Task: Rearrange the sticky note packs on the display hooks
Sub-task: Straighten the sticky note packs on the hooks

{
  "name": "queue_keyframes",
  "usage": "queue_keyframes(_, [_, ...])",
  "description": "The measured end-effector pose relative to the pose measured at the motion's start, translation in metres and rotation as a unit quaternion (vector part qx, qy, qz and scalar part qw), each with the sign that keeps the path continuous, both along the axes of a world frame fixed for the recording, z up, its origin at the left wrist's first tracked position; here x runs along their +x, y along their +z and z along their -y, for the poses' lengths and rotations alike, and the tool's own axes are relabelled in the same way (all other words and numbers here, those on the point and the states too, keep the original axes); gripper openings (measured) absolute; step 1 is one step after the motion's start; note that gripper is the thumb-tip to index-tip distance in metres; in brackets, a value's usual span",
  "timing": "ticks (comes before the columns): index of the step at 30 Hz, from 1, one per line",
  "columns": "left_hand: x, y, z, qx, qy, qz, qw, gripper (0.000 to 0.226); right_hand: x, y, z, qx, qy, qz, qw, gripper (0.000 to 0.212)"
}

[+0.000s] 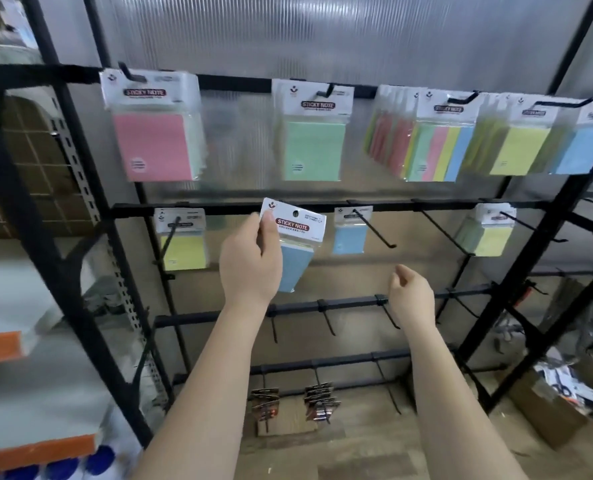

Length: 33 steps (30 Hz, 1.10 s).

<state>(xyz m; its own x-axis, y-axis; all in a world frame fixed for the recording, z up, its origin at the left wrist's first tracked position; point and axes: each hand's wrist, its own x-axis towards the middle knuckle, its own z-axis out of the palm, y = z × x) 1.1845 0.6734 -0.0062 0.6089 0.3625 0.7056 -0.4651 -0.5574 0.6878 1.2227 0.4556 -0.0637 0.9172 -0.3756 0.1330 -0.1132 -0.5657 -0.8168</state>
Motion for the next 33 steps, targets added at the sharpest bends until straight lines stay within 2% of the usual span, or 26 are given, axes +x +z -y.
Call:
queue_keyframes(6, [0.016,0.0,0.055,-0.051,0.062,-0.024,0.996,0.041,0.079,0.008,0.042,-0.06,0.105,-0.057,0.991,0.04])
queue_keyframes(9, [0.018,0.003,0.071,-0.056,0.096,-0.006,0.994,0.042,0.112,0.013,0.047,-0.112,0.161,-0.085,0.977,0.046])
queue_keyframes(12, [0.018,0.002,0.081,-0.059,0.128,0.001,0.99,0.043,0.136,0.015,0.045,-0.136,0.212,-0.086,0.964,0.041])
queue_keyframes(17, [0.023,0.001,0.087,-0.05,0.173,-0.019,0.983,0.045,0.167,0.012,0.038,-0.087,0.241,-0.095,0.962,0.036])
queue_keyframes(24, [0.031,0.001,0.085,-0.063,0.188,-0.039,0.979,0.042,0.193,0.006,0.032,-0.067,0.259,-0.058,0.962,0.039])
queue_keyframes(29, [0.034,0.0,0.081,-0.053,0.199,-0.037,0.978,0.042,0.194,0.0,0.025,0.048,0.235,-0.033,0.97,0.034])
queue_keyframes(33, [0.037,0.0,0.075,-0.063,0.202,-0.037,0.977,0.042,0.188,-0.005,0.023,0.099,0.215,-0.024,0.971,0.03])
